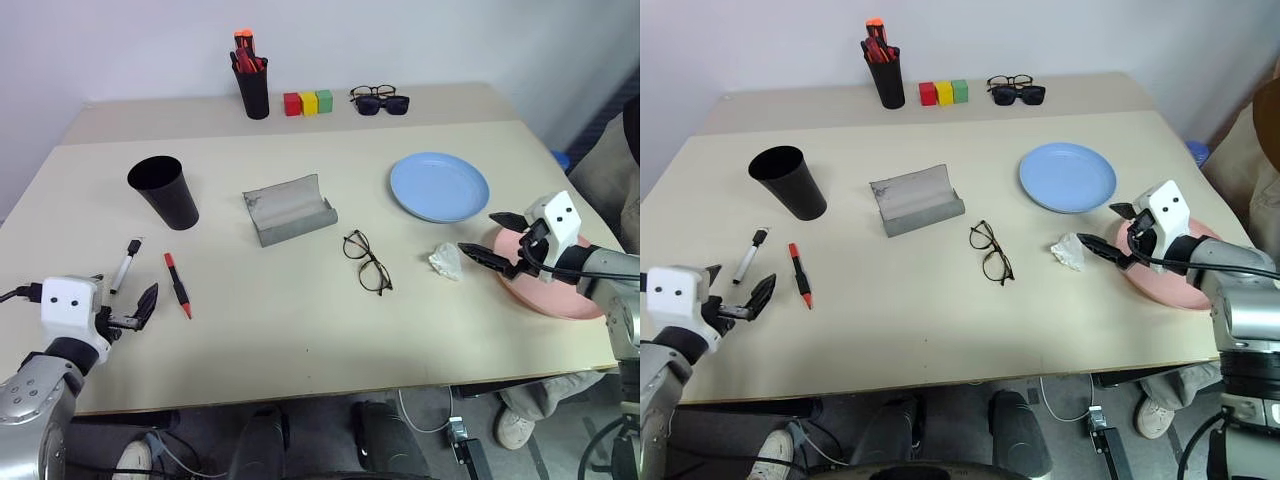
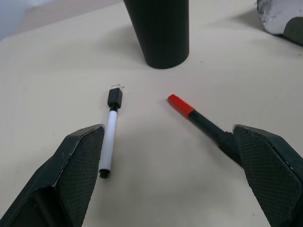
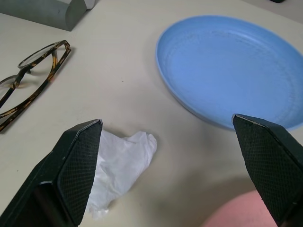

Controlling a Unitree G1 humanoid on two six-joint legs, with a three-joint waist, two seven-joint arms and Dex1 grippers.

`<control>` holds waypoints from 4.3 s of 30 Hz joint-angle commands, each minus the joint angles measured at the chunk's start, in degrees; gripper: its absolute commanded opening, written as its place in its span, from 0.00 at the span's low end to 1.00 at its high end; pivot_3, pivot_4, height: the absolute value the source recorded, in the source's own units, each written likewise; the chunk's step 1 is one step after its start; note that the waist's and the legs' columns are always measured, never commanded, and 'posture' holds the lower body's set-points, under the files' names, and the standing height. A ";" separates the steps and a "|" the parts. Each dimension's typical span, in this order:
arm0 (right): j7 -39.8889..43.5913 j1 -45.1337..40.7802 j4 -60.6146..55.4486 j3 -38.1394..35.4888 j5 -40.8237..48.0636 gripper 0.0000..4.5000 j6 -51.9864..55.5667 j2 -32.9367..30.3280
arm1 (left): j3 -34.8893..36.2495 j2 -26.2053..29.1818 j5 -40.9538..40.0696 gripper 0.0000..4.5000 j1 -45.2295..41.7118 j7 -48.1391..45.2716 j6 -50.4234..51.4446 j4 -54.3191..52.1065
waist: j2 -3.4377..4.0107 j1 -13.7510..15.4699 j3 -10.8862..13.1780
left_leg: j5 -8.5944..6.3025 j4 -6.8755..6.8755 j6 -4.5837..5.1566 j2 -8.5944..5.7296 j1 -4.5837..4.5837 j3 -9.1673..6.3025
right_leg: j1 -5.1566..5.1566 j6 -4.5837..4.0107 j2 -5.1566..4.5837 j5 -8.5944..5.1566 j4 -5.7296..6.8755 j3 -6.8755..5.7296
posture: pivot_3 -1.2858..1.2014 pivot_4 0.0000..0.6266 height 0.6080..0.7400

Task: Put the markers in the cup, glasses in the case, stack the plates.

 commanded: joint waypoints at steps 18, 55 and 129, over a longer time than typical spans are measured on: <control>-1.81 -1.92 -6.26 4.86 0.91 1.00 -1.64 6.80 | -2.49 1.05 1.25 0.99 -4.71 2.71 4.12 -2.14 | -0.01 0.04 0.01 | 0.00 0.03 0.00 0.00 0.02 0.00 | 0.02 0.02 0.00 0.01 0.05 0.00 | 0.52 0.24 1.00; -6.57 -7.99 -23.40 23.80 1.70 1.00 5.85 23.77 | 4.17 -21.58 16.22 0.62 -51.50 33.40 66.92 7.88 | -0.38 0.05 0.04 | 0.01 0.09 -0.04 -0.12 0.11 -0.27 | -0.02 0.38 -0.01 0.06 0.59 -0.09 | 0.52 0.24 1.00; -10.28 -14.19 -19.03 27.58 0.25 1.00 2.39 32.83 | -3.09 3.18 7.75 0.99 -44.57 25.91 28.41 25.85 | -0.56 0.50 0.05 | 0.11 0.04 -0.81 -0.09 -0.01 -0.32 | -0.18 0.39 -0.02 0.05 0.73 -0.15 | 0.52 0.24 1.00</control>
